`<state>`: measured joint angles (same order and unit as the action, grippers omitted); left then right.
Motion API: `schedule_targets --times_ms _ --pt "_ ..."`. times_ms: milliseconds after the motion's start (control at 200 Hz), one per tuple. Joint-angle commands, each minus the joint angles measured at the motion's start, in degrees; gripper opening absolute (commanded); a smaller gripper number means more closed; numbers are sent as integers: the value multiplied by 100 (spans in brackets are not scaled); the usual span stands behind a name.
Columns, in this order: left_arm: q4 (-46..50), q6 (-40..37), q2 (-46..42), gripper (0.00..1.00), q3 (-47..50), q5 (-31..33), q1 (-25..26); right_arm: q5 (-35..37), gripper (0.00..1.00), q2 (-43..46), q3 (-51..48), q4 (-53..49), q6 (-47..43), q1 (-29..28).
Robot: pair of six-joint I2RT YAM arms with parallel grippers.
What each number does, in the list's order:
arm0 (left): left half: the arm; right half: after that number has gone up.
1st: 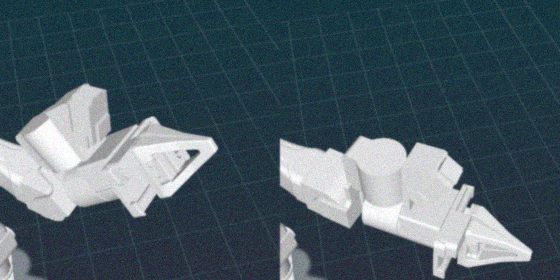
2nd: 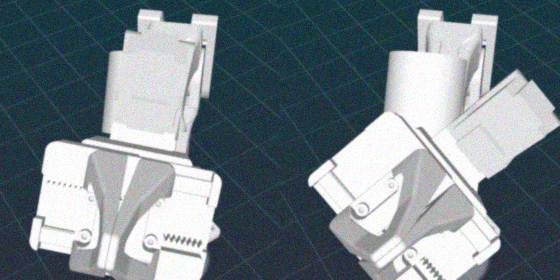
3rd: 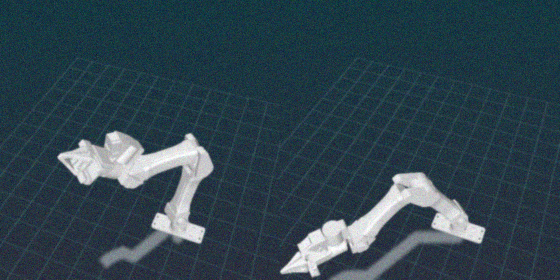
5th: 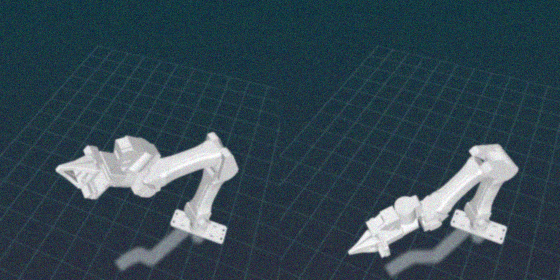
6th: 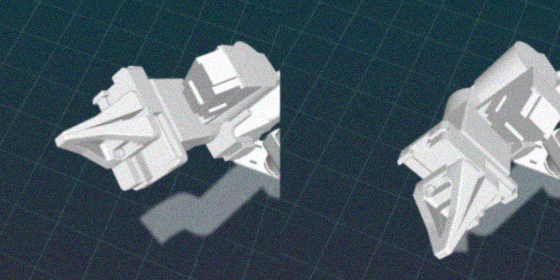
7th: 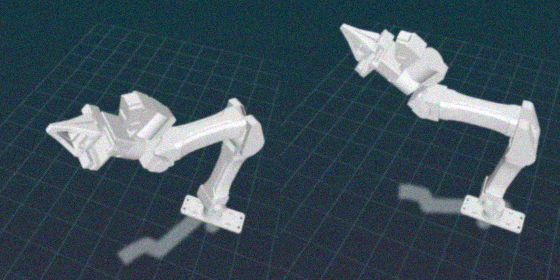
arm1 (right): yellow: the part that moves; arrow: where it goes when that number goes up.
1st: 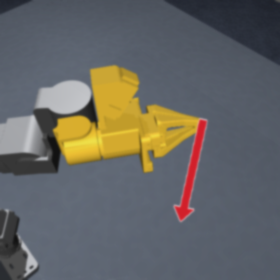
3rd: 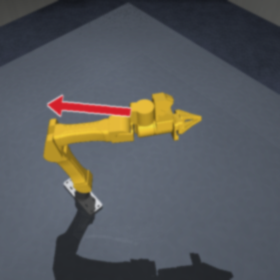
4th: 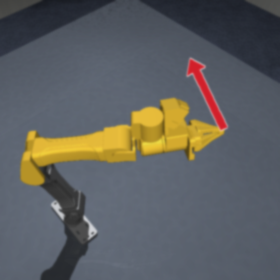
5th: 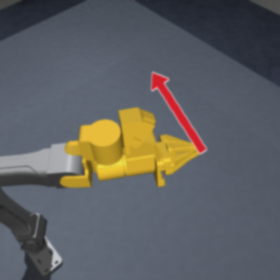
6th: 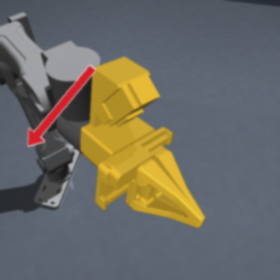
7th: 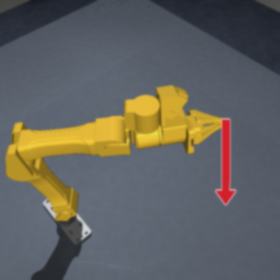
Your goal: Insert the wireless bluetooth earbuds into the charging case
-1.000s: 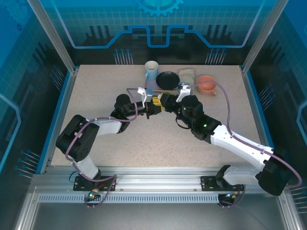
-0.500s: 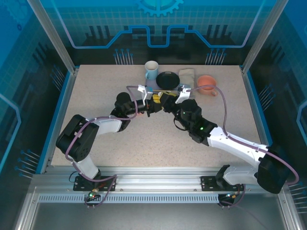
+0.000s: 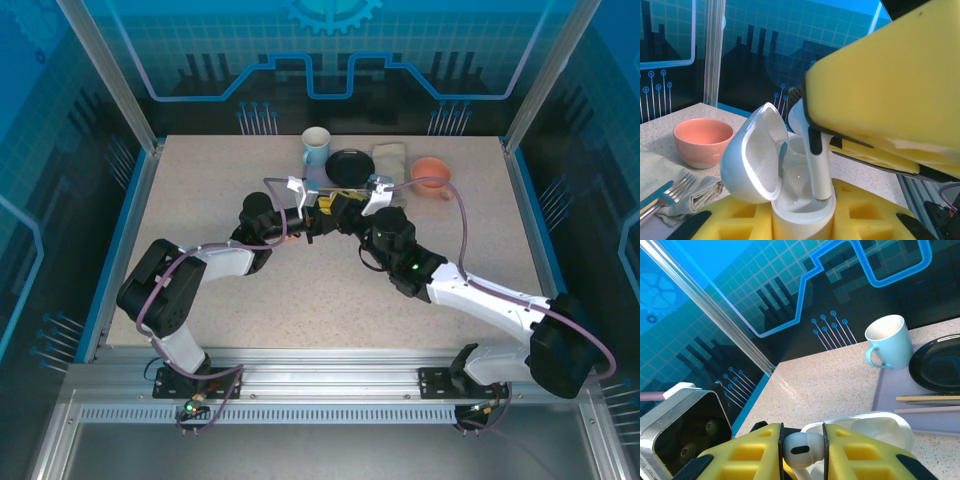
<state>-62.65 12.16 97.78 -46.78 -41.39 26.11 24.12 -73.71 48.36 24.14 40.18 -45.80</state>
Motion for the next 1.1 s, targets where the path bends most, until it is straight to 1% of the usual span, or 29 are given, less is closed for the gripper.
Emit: schedule_targets --times_ms 0,460,665,855,1095 --pt "-101 102 -197 0 -182 1 38 147 24 -66 105 213 -20 35" --pt "-157 152 -303 0 -164 47 40 179 24 -82 -54 238 -10 119" --pt "-253 286 -321 0 -204 41 31 403 24 11 -179 398 -412 17" --pt "-274 365 -380 0 -182 39 37 517 24 6 -303 631 -544 -2" --pt "-232 383 -439 0 -202 44 62 423 24 -161 -322 790 -366 -23"
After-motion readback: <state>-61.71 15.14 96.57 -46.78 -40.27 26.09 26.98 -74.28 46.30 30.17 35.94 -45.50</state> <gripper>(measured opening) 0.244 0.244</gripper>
